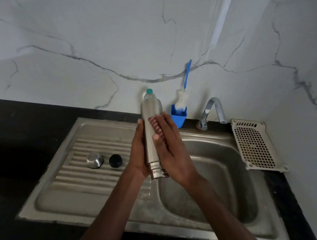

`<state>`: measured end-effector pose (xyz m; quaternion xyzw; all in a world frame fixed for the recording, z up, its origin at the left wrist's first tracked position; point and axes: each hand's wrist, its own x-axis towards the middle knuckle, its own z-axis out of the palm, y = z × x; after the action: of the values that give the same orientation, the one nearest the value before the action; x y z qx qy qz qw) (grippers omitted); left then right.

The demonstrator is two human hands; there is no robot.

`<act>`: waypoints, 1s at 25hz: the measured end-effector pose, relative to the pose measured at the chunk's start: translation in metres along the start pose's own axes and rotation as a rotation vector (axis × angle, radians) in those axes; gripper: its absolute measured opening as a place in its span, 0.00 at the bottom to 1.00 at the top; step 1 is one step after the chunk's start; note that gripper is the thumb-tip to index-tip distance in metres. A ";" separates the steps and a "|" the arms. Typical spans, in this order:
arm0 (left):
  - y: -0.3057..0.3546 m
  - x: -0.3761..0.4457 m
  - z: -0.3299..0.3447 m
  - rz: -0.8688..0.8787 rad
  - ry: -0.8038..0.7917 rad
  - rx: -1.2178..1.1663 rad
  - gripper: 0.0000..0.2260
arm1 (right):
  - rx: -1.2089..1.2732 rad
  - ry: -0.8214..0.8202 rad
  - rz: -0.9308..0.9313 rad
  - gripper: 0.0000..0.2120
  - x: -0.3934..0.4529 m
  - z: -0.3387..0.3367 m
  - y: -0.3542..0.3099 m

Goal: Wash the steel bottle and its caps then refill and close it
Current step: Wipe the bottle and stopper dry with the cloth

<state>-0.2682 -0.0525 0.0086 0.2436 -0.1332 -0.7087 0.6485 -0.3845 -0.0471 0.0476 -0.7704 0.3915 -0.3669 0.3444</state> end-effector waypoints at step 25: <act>0.008 0.026 -0.021 0.014 0.120 0.327 0.30 | -0.197 0.040 -0.080 0.23 -0.026 0.018 0.023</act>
<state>-0.2518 -0.0760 -0.0092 0.3870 -0.2093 -0.6572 0.6119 -0.3890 -0.0307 0.0124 -0.8081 0.4015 -0.3555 0.2439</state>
